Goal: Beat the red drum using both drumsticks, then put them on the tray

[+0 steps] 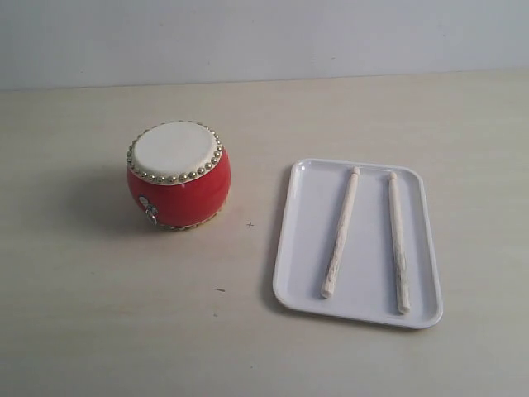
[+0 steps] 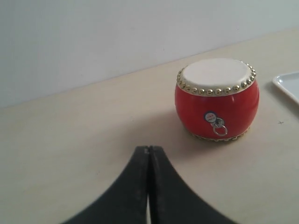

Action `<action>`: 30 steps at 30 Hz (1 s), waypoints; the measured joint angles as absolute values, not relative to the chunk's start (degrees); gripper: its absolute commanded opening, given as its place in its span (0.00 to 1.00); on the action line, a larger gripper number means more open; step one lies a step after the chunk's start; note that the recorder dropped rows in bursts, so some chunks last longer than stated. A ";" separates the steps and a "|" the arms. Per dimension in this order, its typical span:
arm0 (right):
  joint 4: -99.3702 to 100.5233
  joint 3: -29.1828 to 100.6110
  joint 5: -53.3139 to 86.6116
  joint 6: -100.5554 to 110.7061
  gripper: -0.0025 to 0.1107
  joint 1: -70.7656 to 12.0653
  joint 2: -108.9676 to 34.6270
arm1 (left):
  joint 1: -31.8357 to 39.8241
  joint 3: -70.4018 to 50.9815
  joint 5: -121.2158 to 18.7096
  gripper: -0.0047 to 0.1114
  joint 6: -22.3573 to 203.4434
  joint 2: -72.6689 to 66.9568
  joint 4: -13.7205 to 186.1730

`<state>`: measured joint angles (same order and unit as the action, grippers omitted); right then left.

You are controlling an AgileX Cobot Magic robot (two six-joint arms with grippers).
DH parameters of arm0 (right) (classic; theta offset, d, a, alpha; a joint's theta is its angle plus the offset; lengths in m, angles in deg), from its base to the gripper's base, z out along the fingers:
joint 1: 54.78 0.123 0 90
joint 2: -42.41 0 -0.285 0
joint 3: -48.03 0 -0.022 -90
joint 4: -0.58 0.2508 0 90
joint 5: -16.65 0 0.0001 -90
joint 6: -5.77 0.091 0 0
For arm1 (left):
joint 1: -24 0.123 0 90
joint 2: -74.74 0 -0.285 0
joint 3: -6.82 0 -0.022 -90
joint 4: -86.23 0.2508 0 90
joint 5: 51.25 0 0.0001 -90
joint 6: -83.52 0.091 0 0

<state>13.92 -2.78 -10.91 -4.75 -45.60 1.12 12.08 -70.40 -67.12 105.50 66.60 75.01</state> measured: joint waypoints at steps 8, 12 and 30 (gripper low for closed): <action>13.92 -2.78 -10.91 -4.75 0.02 -45.60 1.12 | 12.08 -70.40 -61.17 0.04 99.31 66.60 77.66; 13.95 -2.78 -10.91 -4.75 0.02 -45.60 1.12 | 12.08 -70.40 -60.73 0.04 98.54 66.60 78.48; 11.83 -2.78 -10.91 -6.03 0.02 -45.60 1.12 | 12.08 -70.40 -60.73 0.04 98.33 66.60 78.65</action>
<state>11.83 -2.78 -10.91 -6.03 -45.60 1.12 12.08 -70.40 -60.73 98.33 66.60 78.65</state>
